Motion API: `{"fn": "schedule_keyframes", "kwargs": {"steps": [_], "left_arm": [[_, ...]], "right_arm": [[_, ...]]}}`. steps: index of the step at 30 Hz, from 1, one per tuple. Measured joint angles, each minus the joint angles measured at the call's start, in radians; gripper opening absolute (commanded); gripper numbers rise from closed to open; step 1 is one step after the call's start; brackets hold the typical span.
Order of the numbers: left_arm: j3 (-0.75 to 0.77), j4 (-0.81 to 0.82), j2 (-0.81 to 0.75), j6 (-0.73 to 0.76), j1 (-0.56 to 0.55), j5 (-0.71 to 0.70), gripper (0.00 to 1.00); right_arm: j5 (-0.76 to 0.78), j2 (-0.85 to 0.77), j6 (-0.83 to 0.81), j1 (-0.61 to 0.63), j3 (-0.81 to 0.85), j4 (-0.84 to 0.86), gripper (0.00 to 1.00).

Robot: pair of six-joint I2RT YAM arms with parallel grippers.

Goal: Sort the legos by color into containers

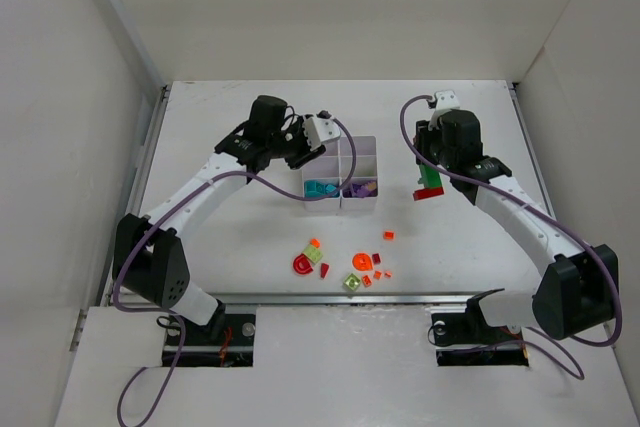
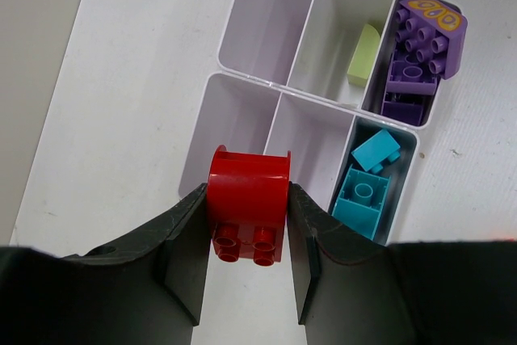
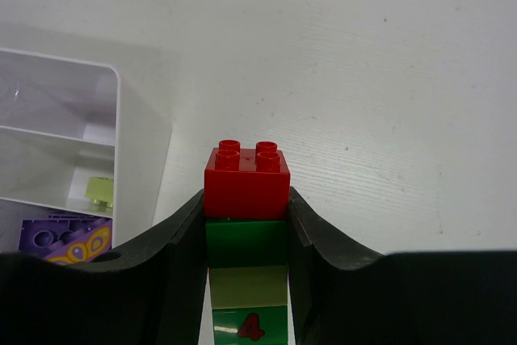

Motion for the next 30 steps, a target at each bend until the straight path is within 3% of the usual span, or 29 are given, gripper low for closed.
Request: {"fn": "schedule_keyframes", "kwargs": {"steps": [30], "left_arm": [[-0.018, 0.018, 0.002, 0.037, 0.000, 0.000, 0.00]], "right_arm": [[-0.021, 0.000, 0.000, 0.000, 0.000, 0.000, 0.00]]}}
